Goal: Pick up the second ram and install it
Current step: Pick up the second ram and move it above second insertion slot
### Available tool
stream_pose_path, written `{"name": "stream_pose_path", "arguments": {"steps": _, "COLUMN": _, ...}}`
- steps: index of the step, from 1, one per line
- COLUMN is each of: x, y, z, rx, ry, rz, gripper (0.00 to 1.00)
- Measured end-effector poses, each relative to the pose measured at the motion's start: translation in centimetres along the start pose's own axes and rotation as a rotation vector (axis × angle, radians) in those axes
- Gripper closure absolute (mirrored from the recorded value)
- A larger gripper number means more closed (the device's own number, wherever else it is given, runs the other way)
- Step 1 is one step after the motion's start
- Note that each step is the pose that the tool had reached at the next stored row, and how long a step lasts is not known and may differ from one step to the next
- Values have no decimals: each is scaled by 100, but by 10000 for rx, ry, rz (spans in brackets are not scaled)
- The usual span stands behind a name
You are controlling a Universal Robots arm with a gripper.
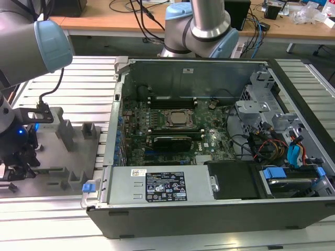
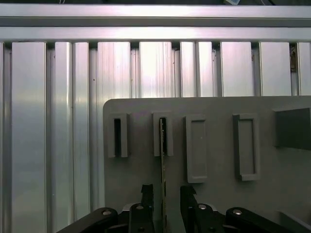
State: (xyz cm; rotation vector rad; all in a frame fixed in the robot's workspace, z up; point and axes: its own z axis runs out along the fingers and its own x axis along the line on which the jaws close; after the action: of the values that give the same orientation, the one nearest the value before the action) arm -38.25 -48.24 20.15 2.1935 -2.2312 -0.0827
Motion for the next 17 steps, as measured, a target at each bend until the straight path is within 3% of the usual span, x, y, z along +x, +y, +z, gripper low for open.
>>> {"name": "stream_pose_path", "arguments": {"steps": 7, "x": -1, "y": 0, "z": 0, "rx": 0, "ry": 0, "rz": 0, "gripper": 64}}
{"name": "stream_pose_path", "arguments": {"steps": 9, "x": -1, "y": 0, "z": 0, "rx": -1, "ry": 0, "rz": 0, "gripper": 84}}
{"name": "stream_pose_path", "arguments": {"steps": 10, "x": -1, "y": 0, "z": 0, "rx": 0, "ry": 0, "rz": 0, "gripper": 86}}
{"name": "stream_pose_path", "arguments": {"steps": 17, "x": -2, "y": 0, "z": 0, "rx": 0, "ry": 0, "rz": 0, "gripper": 86}}
